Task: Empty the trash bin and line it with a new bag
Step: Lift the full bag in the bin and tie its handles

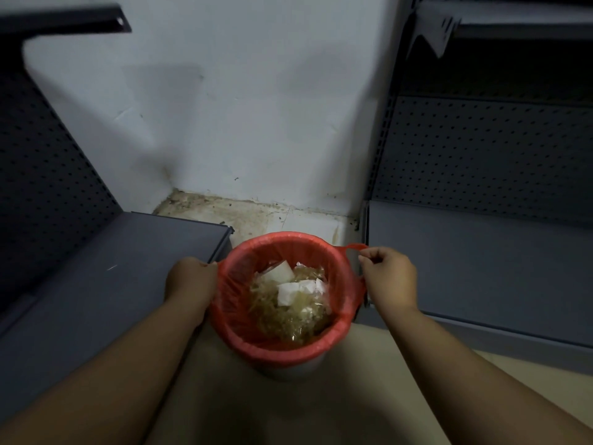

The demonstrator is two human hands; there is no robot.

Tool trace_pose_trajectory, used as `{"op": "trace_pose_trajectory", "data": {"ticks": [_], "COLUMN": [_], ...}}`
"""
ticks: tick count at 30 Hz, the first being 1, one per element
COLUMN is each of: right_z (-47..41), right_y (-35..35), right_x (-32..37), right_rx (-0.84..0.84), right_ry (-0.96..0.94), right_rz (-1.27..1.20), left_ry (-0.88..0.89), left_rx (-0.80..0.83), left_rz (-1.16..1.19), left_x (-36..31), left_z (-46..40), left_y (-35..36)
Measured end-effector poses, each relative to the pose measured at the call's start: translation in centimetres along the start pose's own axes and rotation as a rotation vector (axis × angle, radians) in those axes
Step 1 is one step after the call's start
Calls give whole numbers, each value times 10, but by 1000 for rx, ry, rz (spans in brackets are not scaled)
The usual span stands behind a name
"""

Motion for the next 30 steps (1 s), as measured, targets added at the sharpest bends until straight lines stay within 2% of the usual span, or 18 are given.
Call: {"op": "trace_pose_trajectory", "data": {"ticks": [6,9,12,18,23,27,30], "right_z": [4,5,5,-2,-5,-5,-4], "right_y": [0,6,16,26,32,34,38], "right_x": [8,8,7,23,29,30,31], "right_rx": [52,107,215,269,281,235,275], "right_ry": [-11,13,75,6,33,75,90], "right_rz": [6,28,131,377,355,202,215], "left_ry": [-221,-272,-223,-77,23,-45,-134], "left_rx": [97,136,134,84,10,-6,53], "left_rz": [218,229,170,0,41,205,142], "left_x": [12,14,14,1,-10,-6,2], "left_z": [6,10,4,3,2,6,0], "left_y": [1,-1,-7,-12,-11,-8,-5]}}
Point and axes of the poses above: each hand's wrist, its own z-axis away from the middle knuckle, its own y-axis out of the palm, x = y × z, the point moved 7 cm from there along -z, towards the middle knuckle, and after that the axes turned 10 degrees about z, right-handed, at the moved point
